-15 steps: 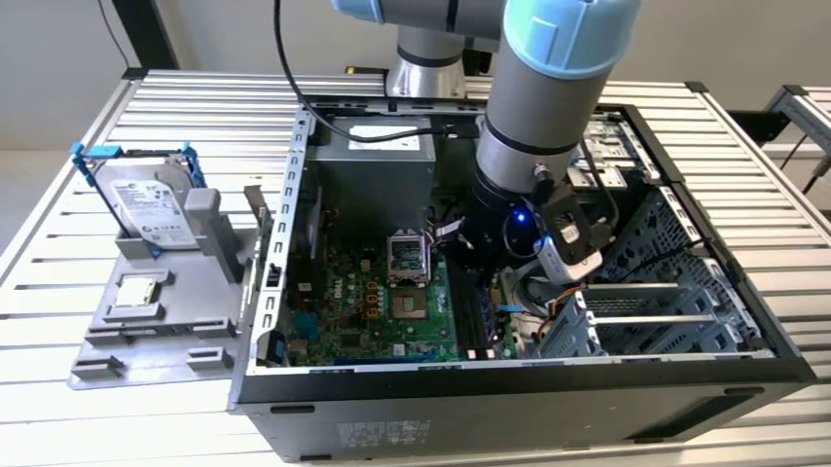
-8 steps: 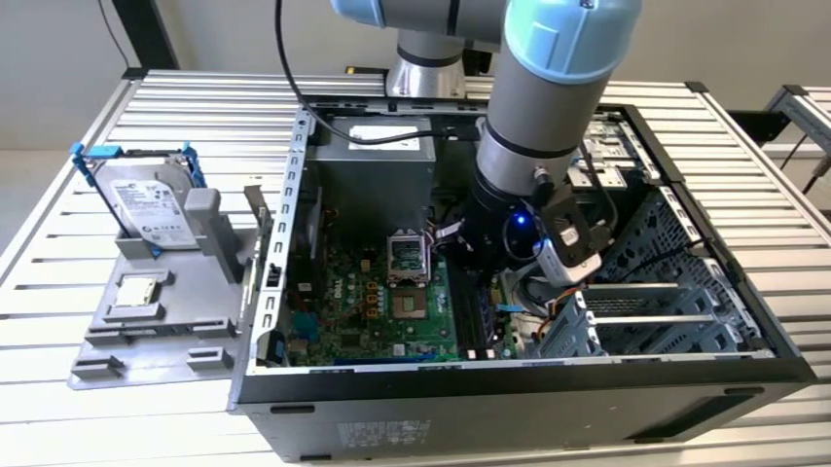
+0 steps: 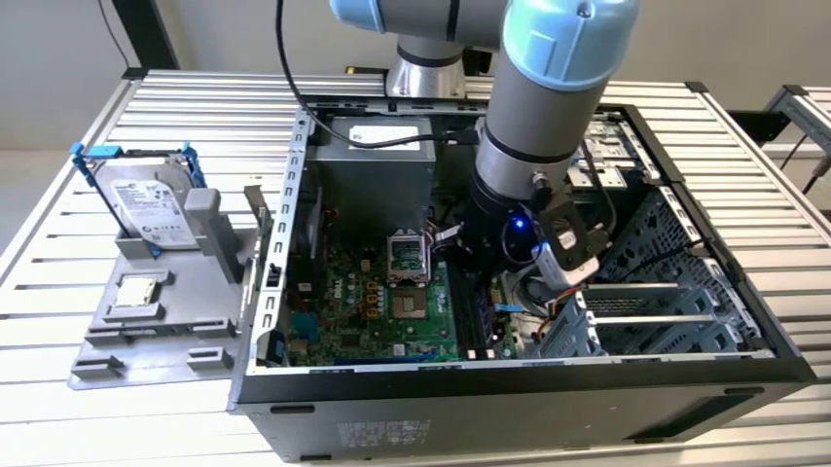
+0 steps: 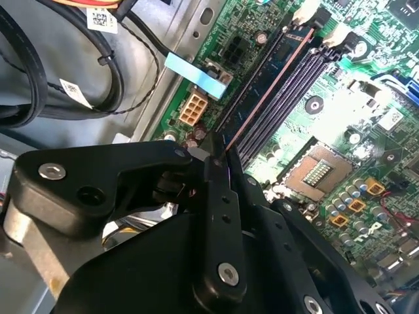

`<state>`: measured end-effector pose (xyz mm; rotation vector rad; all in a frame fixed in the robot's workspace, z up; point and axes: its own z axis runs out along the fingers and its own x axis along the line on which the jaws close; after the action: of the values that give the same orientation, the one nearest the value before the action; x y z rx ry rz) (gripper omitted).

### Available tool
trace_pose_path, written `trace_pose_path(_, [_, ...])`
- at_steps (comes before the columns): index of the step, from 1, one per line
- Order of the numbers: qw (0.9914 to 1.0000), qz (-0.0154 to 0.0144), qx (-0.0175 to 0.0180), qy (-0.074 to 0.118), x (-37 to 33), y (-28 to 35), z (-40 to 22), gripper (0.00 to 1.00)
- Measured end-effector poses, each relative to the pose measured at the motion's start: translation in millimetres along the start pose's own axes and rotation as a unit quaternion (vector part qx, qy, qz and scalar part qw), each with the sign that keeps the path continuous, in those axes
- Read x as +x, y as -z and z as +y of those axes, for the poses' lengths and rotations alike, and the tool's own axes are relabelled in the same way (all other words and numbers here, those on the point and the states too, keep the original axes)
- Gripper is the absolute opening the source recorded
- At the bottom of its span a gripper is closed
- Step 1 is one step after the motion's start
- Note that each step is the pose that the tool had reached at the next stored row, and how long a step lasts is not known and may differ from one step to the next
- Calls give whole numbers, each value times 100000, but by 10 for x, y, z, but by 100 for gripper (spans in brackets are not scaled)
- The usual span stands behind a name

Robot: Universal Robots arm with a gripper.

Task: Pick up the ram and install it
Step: 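Insert the ram into the slot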

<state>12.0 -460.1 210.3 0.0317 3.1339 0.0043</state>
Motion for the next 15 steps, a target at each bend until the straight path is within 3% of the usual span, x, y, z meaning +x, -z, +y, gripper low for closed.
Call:
trace_pose_path(10, [99999, 329, 16, -2, 0, -2, 0, 0])
trace_pose_path(11, [99999, 349, 15, -4, 0, -2, 0, 100])
trace_pose_path(13, [99999, 399, -23, 0, -1, 11, -1, 100])
trace_pose_path(15, [99999, 423, -44, -40, -1, 92, -1, 100])
